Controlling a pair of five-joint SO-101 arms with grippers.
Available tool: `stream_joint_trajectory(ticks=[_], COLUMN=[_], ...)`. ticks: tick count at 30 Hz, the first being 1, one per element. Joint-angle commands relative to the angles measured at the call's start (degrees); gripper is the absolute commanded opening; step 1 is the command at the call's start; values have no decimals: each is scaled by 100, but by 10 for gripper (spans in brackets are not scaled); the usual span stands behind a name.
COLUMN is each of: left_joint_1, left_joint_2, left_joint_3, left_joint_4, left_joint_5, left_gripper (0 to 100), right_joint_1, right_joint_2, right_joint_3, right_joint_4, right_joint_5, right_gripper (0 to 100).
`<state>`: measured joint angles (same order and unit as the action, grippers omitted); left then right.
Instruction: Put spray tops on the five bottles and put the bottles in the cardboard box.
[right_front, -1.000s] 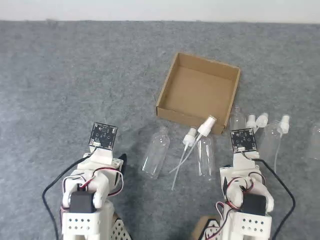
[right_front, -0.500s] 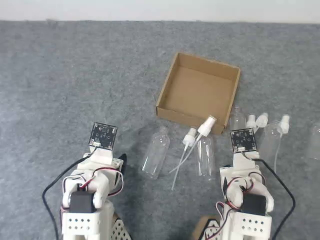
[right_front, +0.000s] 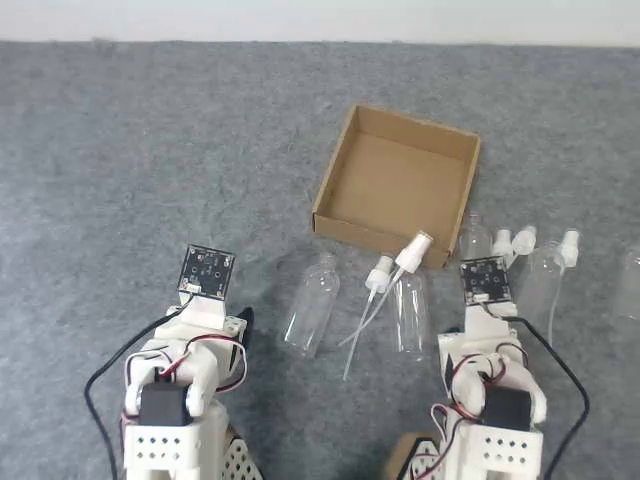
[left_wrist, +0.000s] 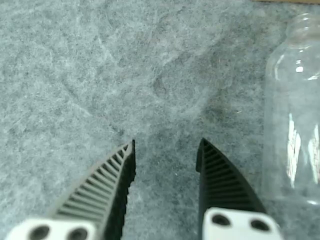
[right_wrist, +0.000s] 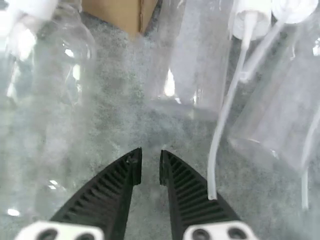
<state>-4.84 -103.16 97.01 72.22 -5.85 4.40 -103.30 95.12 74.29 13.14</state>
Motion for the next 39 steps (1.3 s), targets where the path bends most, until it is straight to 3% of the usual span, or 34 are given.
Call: stream_joint_trajectory(ticks=[1,6,11,16,20,26,32,39], left_joint_1=[0,0,-9,-9,-9,-9,18,0], left_joint_2=[-123,-123,-123,-123,-123,-123,-123,-123], left_joint_3=[-48,-48,-48,-48,-48,-48,-48,-48], left_joint_4=[18,18,18,18,18,18,18,18], left_joint_5=[0,0,0,0,0,0,0,0], left_gripper=[182,182,182,182,182,182,182,182], right_joint_1=[-286,-207,-92,-57,136,927,1974,2932], right_joint_2=[-84,-84,-75,-66,347,2712,5420,7811], right_joint_3=[123,-273,-1160,-2215,-2936,-4492,-6198,-7974], right_joint_4=[-549,-822,-453,22,13,13,40,4], right_joint_5=[79,651,519,598,730,730,774,1582], right_gripper=[43,43,45,139,147,154,255,292])
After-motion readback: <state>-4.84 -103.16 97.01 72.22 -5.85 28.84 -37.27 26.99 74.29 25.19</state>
